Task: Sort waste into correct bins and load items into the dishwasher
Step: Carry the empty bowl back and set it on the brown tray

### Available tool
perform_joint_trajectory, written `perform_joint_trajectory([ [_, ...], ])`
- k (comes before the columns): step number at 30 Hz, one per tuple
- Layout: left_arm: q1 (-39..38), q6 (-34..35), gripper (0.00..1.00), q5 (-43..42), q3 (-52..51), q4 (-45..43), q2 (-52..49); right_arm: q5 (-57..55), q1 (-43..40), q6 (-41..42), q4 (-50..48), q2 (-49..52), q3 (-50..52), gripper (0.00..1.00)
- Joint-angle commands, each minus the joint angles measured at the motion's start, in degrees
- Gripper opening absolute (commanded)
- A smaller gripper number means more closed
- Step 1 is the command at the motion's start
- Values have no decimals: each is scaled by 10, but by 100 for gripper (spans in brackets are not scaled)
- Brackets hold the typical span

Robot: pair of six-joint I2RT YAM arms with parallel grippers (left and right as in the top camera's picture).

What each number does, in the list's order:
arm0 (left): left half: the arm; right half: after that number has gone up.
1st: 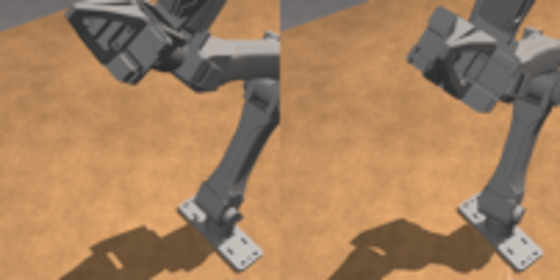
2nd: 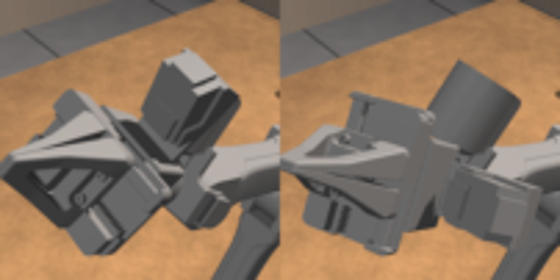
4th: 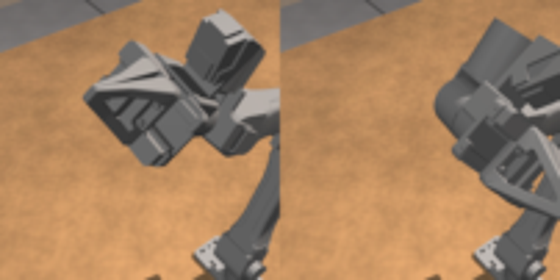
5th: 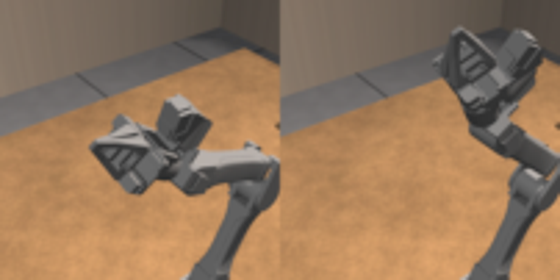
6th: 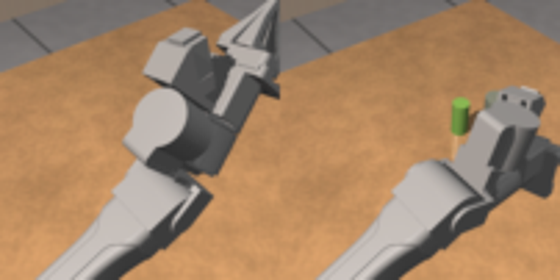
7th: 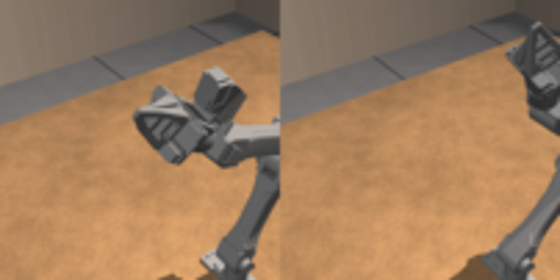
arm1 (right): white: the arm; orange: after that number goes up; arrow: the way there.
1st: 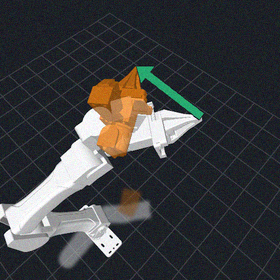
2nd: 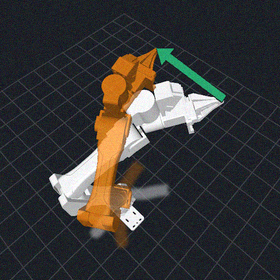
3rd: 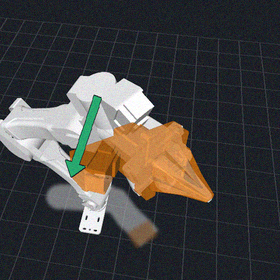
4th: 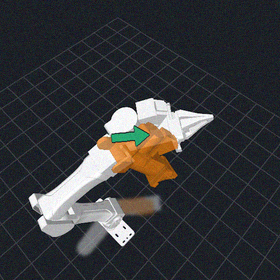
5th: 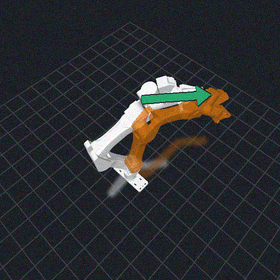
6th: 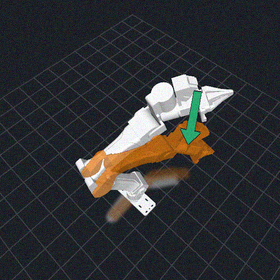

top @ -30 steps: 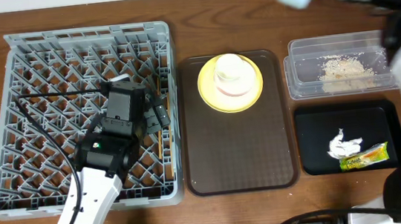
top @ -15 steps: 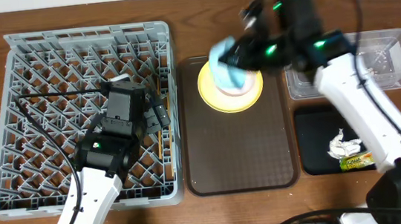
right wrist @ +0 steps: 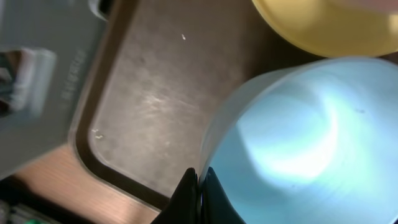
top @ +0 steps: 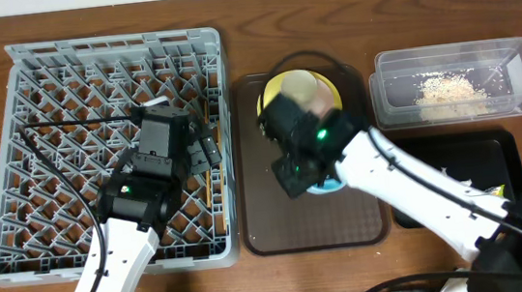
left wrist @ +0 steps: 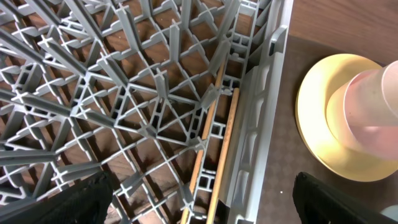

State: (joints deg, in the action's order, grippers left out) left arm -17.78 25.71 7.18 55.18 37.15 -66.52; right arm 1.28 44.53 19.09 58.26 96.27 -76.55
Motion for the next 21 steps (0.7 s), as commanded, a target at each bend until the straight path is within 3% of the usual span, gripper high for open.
perform_joint_trajectory([
  [1, 2, 1, 94, -2, 8, 2, 3, -51, 9, 33, -24, -4, 49, 1],
  [13, 2, 1, 93, -2, 8, 2, 3, 66, 9, 1, -85, -4, 122, 2],
  [21, 2, 1, 93, -2, 8, 2, 3, 50, -16, -21, -73, -17, 102, 29],
])
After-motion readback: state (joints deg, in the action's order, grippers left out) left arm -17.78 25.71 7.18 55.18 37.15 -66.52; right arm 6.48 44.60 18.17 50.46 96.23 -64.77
